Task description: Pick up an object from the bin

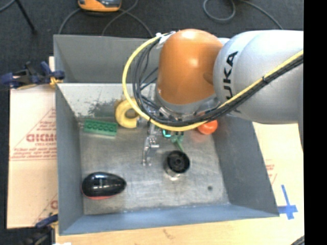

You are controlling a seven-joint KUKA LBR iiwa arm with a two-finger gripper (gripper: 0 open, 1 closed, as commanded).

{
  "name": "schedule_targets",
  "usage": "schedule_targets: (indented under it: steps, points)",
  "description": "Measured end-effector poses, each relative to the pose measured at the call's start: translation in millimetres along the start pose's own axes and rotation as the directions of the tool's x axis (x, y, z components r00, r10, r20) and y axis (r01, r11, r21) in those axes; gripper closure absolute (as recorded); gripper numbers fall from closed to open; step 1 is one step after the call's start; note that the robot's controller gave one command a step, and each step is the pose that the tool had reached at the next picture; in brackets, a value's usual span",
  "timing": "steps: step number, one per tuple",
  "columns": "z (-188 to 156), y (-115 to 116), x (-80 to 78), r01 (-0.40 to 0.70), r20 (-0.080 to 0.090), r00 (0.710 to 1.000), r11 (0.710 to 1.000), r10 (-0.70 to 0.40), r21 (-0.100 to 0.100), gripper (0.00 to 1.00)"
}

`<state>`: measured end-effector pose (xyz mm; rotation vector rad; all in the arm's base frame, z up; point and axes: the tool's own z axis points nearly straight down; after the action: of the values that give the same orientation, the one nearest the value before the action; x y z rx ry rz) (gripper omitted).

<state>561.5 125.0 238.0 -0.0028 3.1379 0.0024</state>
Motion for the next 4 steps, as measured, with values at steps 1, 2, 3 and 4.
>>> schedule_targets:
  steps: [1, 2, 3, 4]
  points:
    - [24.2, -25.7, 8.4, 0.074, 0.005, 0.997, 0.997, -0.074, -0.001, 0.0]
    - [47.2, -53.3, 41.7, 0.053, -0.001, 0.999, 0.999, -0.053, 0.002, 0.0]
    - [73.6, -78.0, 50.3, -0.046, 0.0, 0.999, 0.999, 0.046, 0.0, 0.0]
    - [110.3, -85.2, 38.5, 0.199, 0.0, 0.98, 0.98, -0.199, 0.003, 0.0]
